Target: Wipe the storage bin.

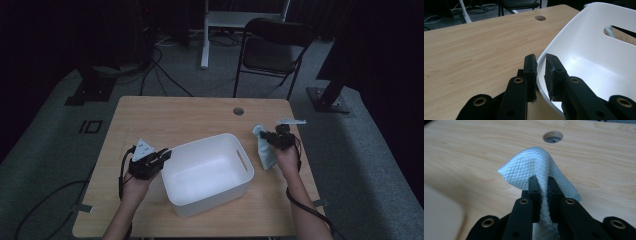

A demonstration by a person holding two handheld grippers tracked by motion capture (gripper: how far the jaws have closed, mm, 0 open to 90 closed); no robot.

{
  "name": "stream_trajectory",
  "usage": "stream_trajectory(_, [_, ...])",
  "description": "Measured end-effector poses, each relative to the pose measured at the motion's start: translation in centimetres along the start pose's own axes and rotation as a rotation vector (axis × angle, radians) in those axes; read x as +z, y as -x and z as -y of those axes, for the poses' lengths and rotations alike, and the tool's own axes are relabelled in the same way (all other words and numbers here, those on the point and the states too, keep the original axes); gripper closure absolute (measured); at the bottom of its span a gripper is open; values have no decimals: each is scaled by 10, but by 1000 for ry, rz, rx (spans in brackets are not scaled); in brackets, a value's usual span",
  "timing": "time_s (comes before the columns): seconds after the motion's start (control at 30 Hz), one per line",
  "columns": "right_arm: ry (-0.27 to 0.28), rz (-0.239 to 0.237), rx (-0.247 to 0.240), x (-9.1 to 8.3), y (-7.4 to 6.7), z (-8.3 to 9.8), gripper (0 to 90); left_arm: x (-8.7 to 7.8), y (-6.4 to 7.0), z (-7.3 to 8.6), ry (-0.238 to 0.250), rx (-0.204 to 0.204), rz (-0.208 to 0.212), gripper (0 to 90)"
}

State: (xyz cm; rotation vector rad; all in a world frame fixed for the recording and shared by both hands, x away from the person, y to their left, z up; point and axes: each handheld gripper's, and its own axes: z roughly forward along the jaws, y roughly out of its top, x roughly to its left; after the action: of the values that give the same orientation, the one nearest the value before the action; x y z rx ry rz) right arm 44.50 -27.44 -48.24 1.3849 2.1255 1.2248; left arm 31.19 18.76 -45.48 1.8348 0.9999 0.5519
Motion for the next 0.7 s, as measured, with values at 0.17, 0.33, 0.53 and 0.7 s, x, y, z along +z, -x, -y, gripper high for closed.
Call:
stream_trajectory(0.17, [31,-50,-8,-22,-5,8,853,1,0,-1,1,3,-5,800])
stream_trajectory(0.33, [72,-116,-22,-44,-11,15,853,3,0,-2,0,6,-11,798])
stream_trajectory(0.53, [119,-212,-46,-66,-21,26,853,7,-2,-4,-4,11,-18,797])
stream_trajectory(0.7, [137,-264,-60,-77,-28,35,853,9,-3,-6,-4,5,-20,796])
